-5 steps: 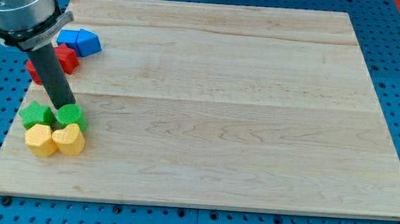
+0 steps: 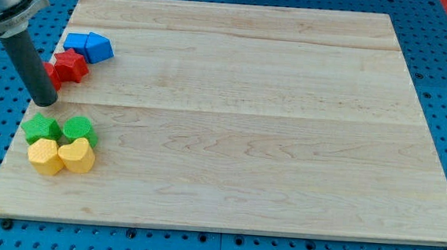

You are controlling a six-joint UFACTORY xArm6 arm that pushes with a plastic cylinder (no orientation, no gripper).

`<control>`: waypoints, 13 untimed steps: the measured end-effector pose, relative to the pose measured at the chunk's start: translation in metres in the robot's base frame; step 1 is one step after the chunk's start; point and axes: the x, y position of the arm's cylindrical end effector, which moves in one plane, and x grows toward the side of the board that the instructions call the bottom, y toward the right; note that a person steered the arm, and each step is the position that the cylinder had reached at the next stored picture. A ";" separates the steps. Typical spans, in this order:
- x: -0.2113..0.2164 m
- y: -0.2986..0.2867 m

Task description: Move your arm to the bottom left

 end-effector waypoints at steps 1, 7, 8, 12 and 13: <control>0.000 -0.002; 0.005 0.029; 0.008 0.036; 0.140 0.178; 0.172 0.156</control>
